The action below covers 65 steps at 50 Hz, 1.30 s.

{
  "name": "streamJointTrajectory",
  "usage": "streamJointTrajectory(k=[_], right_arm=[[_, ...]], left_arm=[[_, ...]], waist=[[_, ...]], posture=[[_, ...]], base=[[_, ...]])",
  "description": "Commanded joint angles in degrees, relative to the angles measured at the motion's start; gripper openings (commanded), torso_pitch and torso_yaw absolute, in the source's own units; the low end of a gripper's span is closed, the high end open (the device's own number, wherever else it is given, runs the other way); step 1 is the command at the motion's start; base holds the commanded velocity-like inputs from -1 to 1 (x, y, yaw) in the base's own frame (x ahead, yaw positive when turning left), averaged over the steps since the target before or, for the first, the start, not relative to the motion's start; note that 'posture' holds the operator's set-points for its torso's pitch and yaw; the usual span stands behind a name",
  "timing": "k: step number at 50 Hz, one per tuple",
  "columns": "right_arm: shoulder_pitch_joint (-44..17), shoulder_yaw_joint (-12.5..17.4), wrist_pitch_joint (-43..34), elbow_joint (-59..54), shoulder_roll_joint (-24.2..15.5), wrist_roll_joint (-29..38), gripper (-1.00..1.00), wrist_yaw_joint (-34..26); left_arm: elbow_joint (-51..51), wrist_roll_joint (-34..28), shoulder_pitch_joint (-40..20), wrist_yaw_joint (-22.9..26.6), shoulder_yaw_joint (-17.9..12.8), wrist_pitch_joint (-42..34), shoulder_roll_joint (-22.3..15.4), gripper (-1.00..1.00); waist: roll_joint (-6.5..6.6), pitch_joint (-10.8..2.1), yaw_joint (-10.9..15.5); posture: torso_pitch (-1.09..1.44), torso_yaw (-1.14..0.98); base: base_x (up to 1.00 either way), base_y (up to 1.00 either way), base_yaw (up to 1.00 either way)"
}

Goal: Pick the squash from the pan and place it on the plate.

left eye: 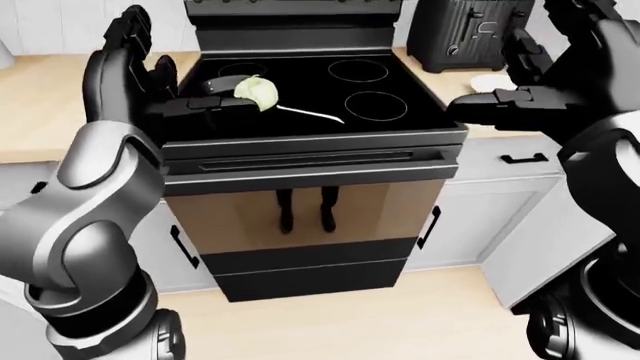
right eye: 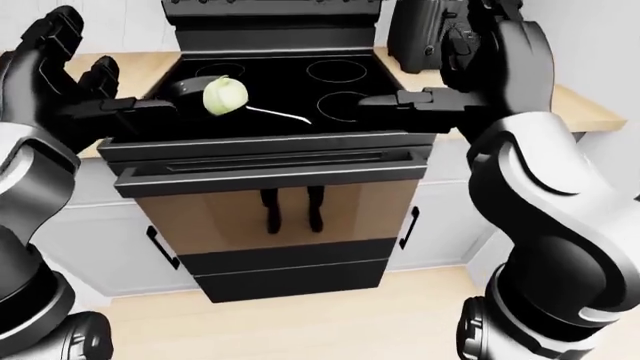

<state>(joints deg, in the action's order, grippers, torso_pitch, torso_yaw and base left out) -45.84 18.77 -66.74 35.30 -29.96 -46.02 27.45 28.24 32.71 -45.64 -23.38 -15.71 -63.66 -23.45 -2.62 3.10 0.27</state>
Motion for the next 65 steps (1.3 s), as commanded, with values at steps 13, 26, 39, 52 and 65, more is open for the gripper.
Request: streamJointTrajectory(k=[13,26,39,52,65], right_arm=[[-1.80,0.27,1.71,0.33,-0.95,0.09,1.00,-0.12],[-1.98,0.27,1.40,0.48,-0.85,0.09,1.00,-0.11],[-1.92,0.27,1.36,0.47,-0.91,-0.05,1.00,-0.09],[-1.68,0.26,1.55,0.51,-0.88,0.01,1.00,-0.15],[-1.53,0.15,1.16,0.98,-0.67,0.24,1.00,-0.38]], left_arm=[[0.50,-0.58,-1.81,0.43,-0.63,1.74,-0.88,1.00],[0.44,-0.50,-1.94,0.57,-1.00,1.63,-0.92,1.00],[0.70,0.02,-1.84,0.20,-1.02,1.45,-1.12,1.00],[0.60,-0.30,-1.46,0.34,-0.83,1.86,-0.95,1.00],[0.87,-0.14,-1.76,0.17,-1.06,1.35,-1.04,1.00]], waist=[[5.53,-1.76,-0.26],[-0.09,-1.80,0.20],[5.34,-1.82,-0.23],[-0.68,-1.55,0.12],[6.29,-1.78,-0.23]], posture=[[0.00,0.00],[0.00,0.00],[0.00,0.00],[0.00,0.00],[0.00,0.00]], base=[[0.15,0.00,0.00],[0.14,0.00,0.00],[0.15,0.00,0.00],[0.15,0.06,0.00],[0.15,0.05,0.01]])
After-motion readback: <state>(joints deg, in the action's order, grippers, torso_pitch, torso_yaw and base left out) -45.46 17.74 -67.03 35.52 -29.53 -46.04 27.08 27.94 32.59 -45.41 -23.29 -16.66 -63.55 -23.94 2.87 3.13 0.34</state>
